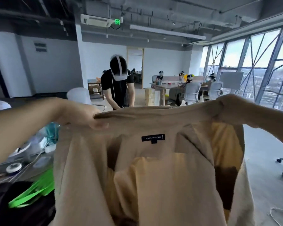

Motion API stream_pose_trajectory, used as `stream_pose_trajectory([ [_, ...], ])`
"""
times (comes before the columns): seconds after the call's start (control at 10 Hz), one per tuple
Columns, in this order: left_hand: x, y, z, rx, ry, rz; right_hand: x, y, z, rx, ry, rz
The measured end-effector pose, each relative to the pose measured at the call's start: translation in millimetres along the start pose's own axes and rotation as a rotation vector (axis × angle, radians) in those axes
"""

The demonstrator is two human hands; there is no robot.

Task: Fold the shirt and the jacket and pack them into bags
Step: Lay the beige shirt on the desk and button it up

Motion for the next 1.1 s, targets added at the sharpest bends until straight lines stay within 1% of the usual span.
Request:
stream_pose_trajectory([
  [0.1,47,-23,5,0.14,0.115,-0.029,37,4,36,-0.117,0.067,-0.033],
  [0.2,102,-37,2,0.303,0.411,-0.039,73,-3,67,-0.179,0.219,-0.058],
  [0.3,158,-50,-6,0.107,0.628,-0.011,127,-7,93,-0.038,0.275,-0.005],
  [0.4,228,-77,-19,-0.291,0.693,-0.134,195,-12,121,0.114,0.269,0.087],
  [0.5,316,-106,-37,-0.648,0.688,-0.24,284,-24,150,0.193,0.288,0.138],
  [0.6,410,-135,-55,-0.796,0.652,-0.323,379,-40,188,0.208,0.268,0.195],
  [0.7,503,-159,-55,-0.908,0.6,-0.361,460,-46,241,0.173,0.223,0.284],
  [0.8,580,-181,-24,-0.978,0.504,-0.355,511,-44,316,0.211,0.147,0.298],
  [0.9,626,-196,36,-1.068,0.391,-0.364,522,-38,395,0.285,0.022,0.283],
  [1.0,642,-207,106,-1.073,0.157,-0.378,497,-32,474,0.384,-0.206,0.316],
  [1.1,633,-217,170,-0.963,-0.11,-0.384,451,-19,535,0.404,-0.443,0.373],
])
Point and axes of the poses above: each hand's wrist, its own x-axis towards the middle knuckle, its own z-axis out of the palm, y = z × x, the point moved 4 cm from there along x, towards the middle knuckle, and after that the axes turned 4 degrees about -x, right-handed, at the moved point
